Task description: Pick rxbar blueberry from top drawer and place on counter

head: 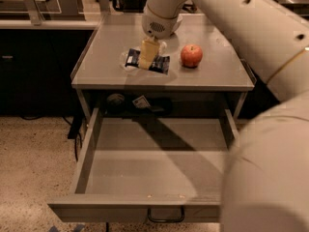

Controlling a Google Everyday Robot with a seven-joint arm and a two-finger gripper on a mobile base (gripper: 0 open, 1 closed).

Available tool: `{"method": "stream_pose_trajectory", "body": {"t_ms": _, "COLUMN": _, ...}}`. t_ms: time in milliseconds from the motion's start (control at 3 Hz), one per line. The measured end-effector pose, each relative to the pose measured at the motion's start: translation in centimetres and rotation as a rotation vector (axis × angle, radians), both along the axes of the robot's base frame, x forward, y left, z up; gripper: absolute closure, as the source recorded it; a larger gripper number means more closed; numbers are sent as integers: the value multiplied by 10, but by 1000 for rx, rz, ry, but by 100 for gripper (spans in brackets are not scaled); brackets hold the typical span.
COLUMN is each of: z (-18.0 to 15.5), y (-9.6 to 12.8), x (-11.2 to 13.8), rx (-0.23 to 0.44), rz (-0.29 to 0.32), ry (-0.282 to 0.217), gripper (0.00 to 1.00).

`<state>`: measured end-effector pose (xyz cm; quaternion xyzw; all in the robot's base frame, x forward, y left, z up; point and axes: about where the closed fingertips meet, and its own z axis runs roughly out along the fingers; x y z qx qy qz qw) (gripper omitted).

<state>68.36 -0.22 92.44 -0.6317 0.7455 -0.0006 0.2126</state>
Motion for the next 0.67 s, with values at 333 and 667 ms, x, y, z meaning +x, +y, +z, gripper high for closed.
{"method": "stream_pose_trajectory", "body": {"t_ms": 333, "z": -32, "y": -6, "x": 49, "rx": -8, "rz": -11, "ry": 32, "gripper": 100}}
{"method": "stream_pose_trajectory", "body": {"t_ms": 667, "z": -56, "y": -19, "x": 58, "rx": 105, "rz": -66, "ry": 71, "gripper": 100}}
